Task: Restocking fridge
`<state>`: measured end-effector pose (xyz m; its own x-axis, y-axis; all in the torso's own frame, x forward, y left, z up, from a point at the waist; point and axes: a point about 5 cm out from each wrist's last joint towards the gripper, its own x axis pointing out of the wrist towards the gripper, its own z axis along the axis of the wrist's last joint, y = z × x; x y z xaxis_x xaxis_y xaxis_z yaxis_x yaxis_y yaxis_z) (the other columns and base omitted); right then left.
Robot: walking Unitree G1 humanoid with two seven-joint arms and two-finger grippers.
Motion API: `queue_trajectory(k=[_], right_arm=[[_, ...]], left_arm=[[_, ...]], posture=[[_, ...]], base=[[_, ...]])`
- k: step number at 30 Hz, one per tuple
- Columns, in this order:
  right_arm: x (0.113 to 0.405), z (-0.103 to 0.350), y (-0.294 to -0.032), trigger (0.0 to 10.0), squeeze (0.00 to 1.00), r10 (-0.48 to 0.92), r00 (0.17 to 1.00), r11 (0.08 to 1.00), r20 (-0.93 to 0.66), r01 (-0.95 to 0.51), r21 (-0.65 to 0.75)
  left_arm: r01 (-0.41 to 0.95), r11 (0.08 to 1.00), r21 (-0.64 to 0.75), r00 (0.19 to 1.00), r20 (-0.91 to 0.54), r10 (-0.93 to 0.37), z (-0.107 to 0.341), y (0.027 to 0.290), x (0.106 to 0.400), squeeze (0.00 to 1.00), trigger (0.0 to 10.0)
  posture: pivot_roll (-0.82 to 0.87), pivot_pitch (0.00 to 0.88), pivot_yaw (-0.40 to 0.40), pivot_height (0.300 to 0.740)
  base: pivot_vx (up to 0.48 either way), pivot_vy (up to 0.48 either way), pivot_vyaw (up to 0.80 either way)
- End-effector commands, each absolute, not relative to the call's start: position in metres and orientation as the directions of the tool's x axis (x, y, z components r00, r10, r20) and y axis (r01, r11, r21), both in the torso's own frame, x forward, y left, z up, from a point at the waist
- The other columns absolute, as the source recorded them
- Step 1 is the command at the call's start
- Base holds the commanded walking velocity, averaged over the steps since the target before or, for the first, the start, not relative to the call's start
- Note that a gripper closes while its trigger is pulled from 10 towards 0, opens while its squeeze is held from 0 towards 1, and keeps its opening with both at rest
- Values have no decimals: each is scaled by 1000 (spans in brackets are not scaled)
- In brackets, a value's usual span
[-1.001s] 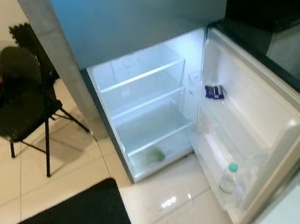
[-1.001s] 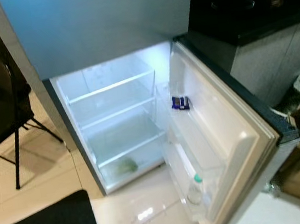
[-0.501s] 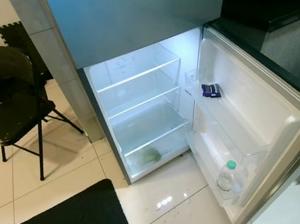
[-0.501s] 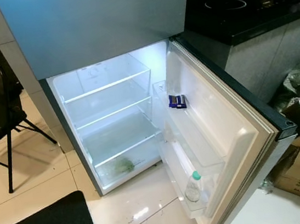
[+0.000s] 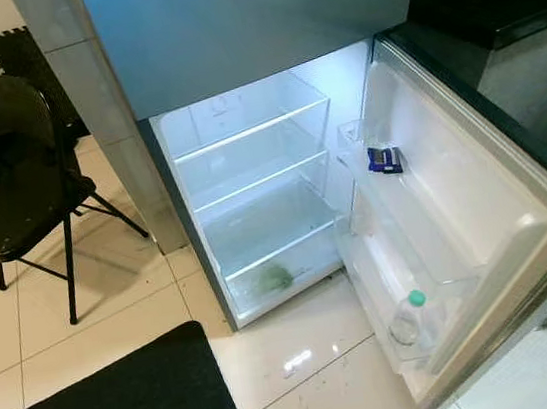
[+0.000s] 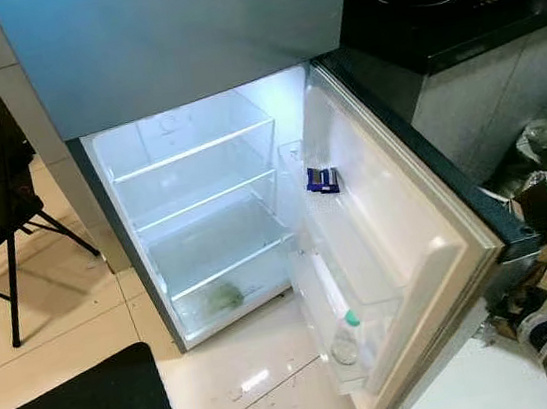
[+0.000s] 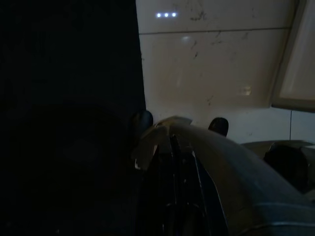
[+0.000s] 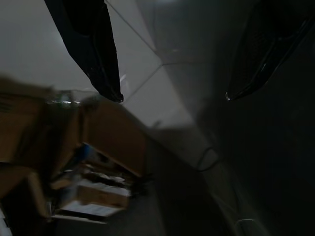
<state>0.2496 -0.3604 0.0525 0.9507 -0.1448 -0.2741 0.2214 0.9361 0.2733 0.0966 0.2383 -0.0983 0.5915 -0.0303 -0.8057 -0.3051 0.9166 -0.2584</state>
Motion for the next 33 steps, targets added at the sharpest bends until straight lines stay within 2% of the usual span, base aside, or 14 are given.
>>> queue_trajectory(k=[1, 5, 6, 9, 10, 13, 16, 20, 22, 25, 27, 29, 31, 33], right_arm=[[253, 54, -352, 10000, 0, -39, 968, 943, -249, 118, 311], [258, 48, -320, 10000, 0, 288, 934, 893, -213, -181, 412], [258, 48, -320, 10000, 0, 288, 934, 893, -213, -181, 412], [257, 44, -261, 10000, 0, 703, 702, 646, -114, -561, 518], [257, 44, -261, 10000, 0, 703, 702, 646, -114, -561, 518], [261, 68, -207, 10000, 0, 878, 470, 339, 96, -749, 569], [265, 84, -183, 10000, 0, 912, 373, 227, 170, -804, 549], [276, 74, -183, 10000, 0, 895, 437, 337, 92, -795, 504], [284, 51, -197, 10000, 0, 817, 573, 533, -71, -701, 473], [283, 35, -205, 10000, 0, 742, 639, 654, -203, -622, 430], [275, 11, -221, 10000, 0, 539, 728, 842, -424, -452, 294], [275, 11, -221, 10000, 0, 539, 728, 842, -424, -452, 294], [250, -18, -239, 10000, 0, 296, 727, 954, -619, -258, 154], [236, -30, -246, 10000, 0, 216, 694, 973, -687, -211, 92]], left_arm=[[-312, 917, -248, 572, -820, -26, -100, 240, 89, 0, 10000], [-313, 917, -247, 573, -819, -26, -99, 241, 89, 0, 10000], [-313, 917, -247, 573, -819, -26, -99, 241, 89, 0, 10000], [-311, 917, -249, 574, -818, -27, -99, 241, 90, 0, 10000], [-311, 917, -249, 574, -818, -27, -99, 241, 90, 0, 10000], [-308, 918, -251, 575, -817, -30, -99, 241, 91, 0, 10000], [-306, 918, -252, 575, -817, -32, -99, 241, 91, 0, 10000], [-306, 918, -252, 576, -817, -32, -99, 241, 91, 0, 10000], [-307, 917, -253, 576, -817, -32, -99, 240, 91, 0, 10000], [-309, 917, -251, 573, -819, -31, -100, 240, 90, 0, 10000], [-311, 917, -249, 568, -823, -31, -100, 240, 89, 0, 10000], [-311, 917, -249, 568, -823, -31, -100, 240, 89, 0, 10000], [-307, 918, -251, 567, -823, -36, -101, 237, 90, 0, 10000], [-303, 919, -253, 568, -822, -39, -101, 235, 91, 0, 10000]], posture=[[-78, 35, -30, 740], [-79, 34, -28, 740], [-79, 34, -28, 740], [-82, 34, -25, 740], [-82, 34, -25, 740], [-80, 33, -24, 740], [-75, 34, -25, 740], [-69, 35, -27, 740], [-70, 35, -28, 740], [-73, 35, -30, 740], [-78, 34, -31, 740], [-78, 34, -31, 740], [-74, 30, -32, 740], [-74, 30, -32, 740]], base=[[0, 0, 0], [0, 0, 0], [0, 0, 0], [0, 0, 0], [0, 0, 0], [0, 0, 0], [0, 0, 0], [0, 0, 0], [0, 0, 0], [0, 0, 0], [0, 0, 0], [0, 0, 0], [0, 0, 0], [0, 0, 0]])
